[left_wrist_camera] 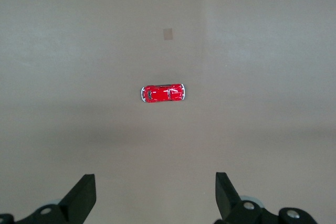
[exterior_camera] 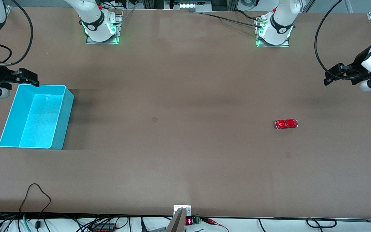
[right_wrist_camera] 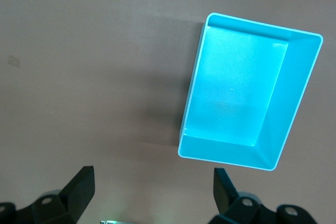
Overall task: Wind red beetle toy and store in blue box
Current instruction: 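Reach the left gripper toward the red beetle toy car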
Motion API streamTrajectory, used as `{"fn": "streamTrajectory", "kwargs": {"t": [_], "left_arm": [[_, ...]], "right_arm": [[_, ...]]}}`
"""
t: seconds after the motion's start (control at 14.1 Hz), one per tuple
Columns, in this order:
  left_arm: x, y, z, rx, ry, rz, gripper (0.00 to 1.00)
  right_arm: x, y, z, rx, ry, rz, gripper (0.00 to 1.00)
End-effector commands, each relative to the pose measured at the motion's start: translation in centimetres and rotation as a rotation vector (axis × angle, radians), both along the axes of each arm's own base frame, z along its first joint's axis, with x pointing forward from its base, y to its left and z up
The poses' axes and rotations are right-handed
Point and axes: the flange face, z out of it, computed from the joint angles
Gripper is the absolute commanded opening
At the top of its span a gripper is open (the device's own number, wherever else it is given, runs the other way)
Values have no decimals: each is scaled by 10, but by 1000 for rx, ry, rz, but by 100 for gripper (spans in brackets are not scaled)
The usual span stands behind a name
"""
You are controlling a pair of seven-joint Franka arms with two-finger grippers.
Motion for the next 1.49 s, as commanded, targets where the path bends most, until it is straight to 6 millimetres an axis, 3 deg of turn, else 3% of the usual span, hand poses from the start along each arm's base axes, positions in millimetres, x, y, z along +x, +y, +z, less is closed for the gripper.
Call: {"fn": "streamTrajectory", "kwargs": {"t": [0.0, 0.36, 0.57, 0.71, 0.92, 1.07, 1.42], "left_arm": [[-10, 0, 3, -14, -2, -13, 100], [-7, -4, -2, -15, 19, -24, 100], [2, -2, -33, -23, 106, -27, 100], [17, -3, -65, -42, 156, -36, 100], [33, -9, -132, -40, 271, -50, 100], [40, -14, -157, -40, 248, -59, 100], [34, 0, -234, -61, 170, -464, 100]], "right_arm": [[-1, 1, 2, -7, -5, -5, 100], [1, 1, -2, -3, -2, -7, 100], [3, 1, -5, 0, 2, -8, 100], [3, 0, -5, 1, 1, -10, 100], [3, -1, -4, 1, -4, -12, 100], [3, -1, -4, 1, -4, -12, 100], [4, -2, -3, 1, -7, -13, 100]]}}
